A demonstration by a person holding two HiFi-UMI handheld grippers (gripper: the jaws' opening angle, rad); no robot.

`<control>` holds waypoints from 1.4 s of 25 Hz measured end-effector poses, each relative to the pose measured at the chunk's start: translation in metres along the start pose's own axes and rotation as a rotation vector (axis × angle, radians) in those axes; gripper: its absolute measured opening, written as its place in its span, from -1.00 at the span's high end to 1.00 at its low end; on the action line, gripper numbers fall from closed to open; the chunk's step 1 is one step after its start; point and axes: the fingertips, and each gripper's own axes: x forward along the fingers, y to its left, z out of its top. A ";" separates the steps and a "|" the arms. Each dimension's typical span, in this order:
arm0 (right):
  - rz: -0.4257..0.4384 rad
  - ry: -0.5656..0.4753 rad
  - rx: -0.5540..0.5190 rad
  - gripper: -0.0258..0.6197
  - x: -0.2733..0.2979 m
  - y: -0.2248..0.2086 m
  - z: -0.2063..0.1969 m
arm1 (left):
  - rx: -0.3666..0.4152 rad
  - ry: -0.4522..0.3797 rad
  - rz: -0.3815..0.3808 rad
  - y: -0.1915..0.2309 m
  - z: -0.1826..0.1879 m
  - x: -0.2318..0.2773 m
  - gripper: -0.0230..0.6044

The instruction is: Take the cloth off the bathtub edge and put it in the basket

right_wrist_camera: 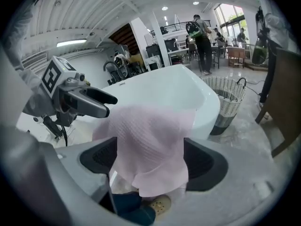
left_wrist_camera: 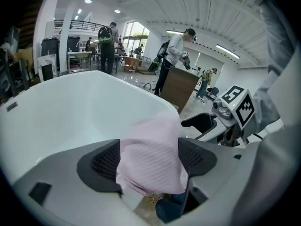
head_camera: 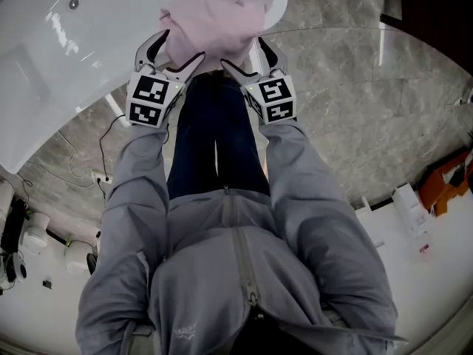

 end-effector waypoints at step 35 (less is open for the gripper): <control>0.157 0.129 0.025 0.76 0.037 0.028 -0.027 | 0.197 0.297 -0.025 -0.016 -0.016 0.035 0.02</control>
